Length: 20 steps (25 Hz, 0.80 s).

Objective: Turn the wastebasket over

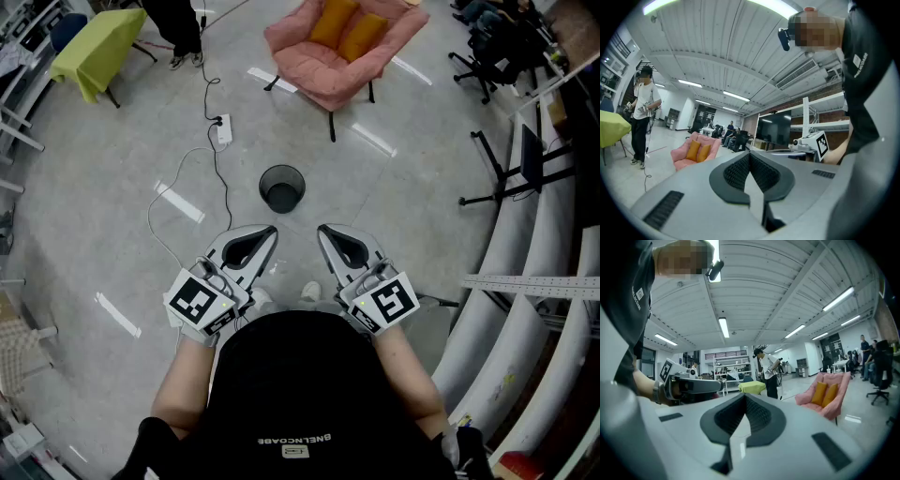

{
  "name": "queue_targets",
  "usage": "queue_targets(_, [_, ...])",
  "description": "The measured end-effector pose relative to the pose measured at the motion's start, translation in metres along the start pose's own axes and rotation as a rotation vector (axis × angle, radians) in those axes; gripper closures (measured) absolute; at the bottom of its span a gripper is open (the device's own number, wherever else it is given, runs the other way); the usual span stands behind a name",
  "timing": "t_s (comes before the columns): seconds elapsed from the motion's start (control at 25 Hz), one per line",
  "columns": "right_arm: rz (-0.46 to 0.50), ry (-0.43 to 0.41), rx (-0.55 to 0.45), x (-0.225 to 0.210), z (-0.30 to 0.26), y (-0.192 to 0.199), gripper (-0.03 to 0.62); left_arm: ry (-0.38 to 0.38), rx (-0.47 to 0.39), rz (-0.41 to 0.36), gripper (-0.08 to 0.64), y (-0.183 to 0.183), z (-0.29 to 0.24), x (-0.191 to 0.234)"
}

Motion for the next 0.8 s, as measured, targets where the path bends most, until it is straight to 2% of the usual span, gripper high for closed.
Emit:
queue_targets(0.2, [-0.007,0.006,0.004,-0.011,0.017,0.003,0.584,0.031,-0.012,0.031,0.548,-0.001,-0.008,-0.014])
queue_targets(0.32, [-0.013,0.003,0.002,-0.018,0.027,0.005,0.584,0.019,-0.001,0.039,0.546,0.002,-0.012,-0.019])
queue_targets(0.56, [-0.027,-0.036,-0.020,-0.035,0.045,0.009,0.584,-0.070,0.004,0.056,0.546,0.012,-0.019,-0.021])
queue_targets(0.8, [-0.032,-0.071,-0.001,-0.047,0.060,0.021,0.583,-0.158,0.032,0.060,0.546,0.026,-0.017,-0.030])
Point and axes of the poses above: the fingertips, and each gripper's own axes: z backward along the fingers, x to its left, y out of its underside, the point moved 3 cm from there along z, backward along the fingers, and after that the axes turned 9 degrees about -y, right-handed, at the moved point
